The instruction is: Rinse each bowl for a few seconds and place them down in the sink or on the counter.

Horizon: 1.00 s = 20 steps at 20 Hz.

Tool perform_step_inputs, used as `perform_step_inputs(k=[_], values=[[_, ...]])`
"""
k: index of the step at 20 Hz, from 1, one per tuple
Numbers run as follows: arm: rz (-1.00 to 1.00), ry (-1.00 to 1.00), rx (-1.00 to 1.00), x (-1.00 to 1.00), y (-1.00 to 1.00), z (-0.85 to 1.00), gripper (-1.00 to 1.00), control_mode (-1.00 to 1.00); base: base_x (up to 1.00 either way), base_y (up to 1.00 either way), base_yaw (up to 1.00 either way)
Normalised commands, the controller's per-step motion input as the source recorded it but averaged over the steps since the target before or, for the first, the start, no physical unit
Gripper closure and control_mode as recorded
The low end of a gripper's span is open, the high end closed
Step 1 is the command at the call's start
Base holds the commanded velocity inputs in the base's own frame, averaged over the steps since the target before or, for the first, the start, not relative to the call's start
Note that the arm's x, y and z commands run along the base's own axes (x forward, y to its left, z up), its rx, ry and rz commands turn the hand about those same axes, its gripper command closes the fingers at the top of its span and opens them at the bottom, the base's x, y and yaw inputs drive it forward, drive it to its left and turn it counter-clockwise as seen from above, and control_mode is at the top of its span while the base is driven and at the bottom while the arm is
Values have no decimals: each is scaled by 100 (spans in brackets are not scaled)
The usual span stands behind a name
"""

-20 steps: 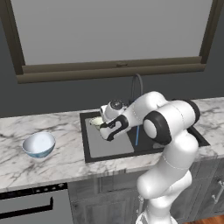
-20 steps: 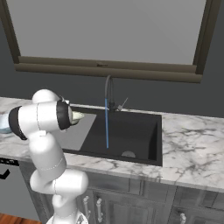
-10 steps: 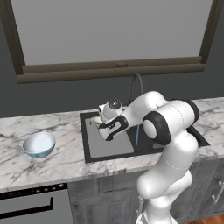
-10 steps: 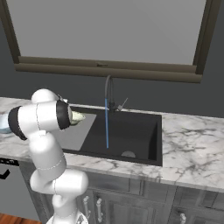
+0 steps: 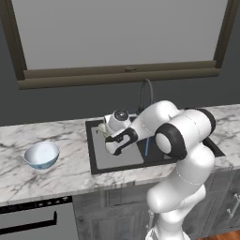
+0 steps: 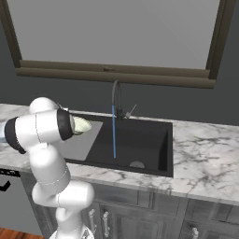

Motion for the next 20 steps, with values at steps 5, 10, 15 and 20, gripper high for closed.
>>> perform_step_inputs(k=[5, 10, 15, 20], values=[[0, -1, 1, -17, 30, 4, -100, -100, 0, 0, 0], [0, 0, 1, -5, 36, 11, -100, -100, 0, 0, 0], [0, -3, 1, -1, 9, 36, -100, -100, 0, 0, 0], [0, -8, 0, -12, 3, 62, -100, -100, 0, 0, 0]])
